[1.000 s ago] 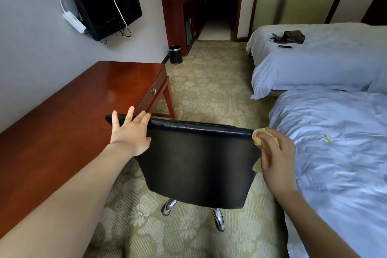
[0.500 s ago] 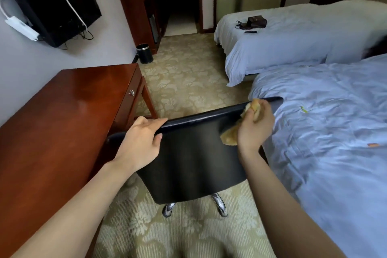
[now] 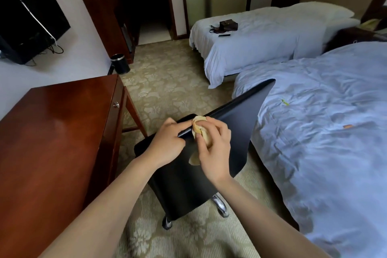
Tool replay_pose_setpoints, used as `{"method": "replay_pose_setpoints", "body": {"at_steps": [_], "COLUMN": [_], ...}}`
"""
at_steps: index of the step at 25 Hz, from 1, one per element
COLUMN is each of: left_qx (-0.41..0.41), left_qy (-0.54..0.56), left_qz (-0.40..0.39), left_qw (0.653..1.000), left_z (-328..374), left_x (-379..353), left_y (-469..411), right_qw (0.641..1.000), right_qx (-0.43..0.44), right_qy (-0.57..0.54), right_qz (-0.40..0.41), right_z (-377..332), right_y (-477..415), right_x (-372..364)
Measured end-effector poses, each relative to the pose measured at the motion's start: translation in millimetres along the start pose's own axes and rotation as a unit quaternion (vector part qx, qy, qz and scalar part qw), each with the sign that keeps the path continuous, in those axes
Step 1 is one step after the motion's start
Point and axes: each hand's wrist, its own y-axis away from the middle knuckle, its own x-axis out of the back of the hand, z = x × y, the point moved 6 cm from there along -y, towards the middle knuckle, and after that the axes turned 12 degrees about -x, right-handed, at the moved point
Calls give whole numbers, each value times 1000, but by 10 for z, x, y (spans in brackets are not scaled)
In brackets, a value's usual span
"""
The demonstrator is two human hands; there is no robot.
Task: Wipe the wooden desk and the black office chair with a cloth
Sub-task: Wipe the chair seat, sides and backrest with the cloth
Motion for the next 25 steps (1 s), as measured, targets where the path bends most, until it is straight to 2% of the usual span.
{"method": "replay_pose_setpoints", "body": {"at_steps": [3,8,12,14,17,19,21,22,25], "left_qx": [20,-28,-67,-110,-129,-117,-99,-89,-65], "left_qy": [32,5,-41,-86,-116,-113,-110,-109,-95], "left_qz": [-30,-28,-21,-16,5,16,22,23,25], "left_qw": [999,999,997,990,985,987,989,990,993], "left_z": [-22,155,326,462,607,662,710,728,754], "left_x": [-41,-213,-385,-489,-611,-669,-737,-765,-824], "left_y": [-89,-213,-364,-452,-589,-687,-781,-822,-908], "right_qw": [1000,999,988,970,902,853,812,781,653], "right_qx": [-5,-23,-87,-160,-361,-481,-559,-595,-693], "right_qy": [3,-15,-53,-103,-193,-192,-168,-191,-298], "right_qz": [2,16,112,153,140,67,3,-21,-69], "right_z": [115,289,442,657,1204,1552,1830,1944,2186], "right_y": [-138,-427,-865,-1133,-1381,-1239,-866,-621,146], "right_x": [53,221,429,532,483,290,115,25,-257]}}
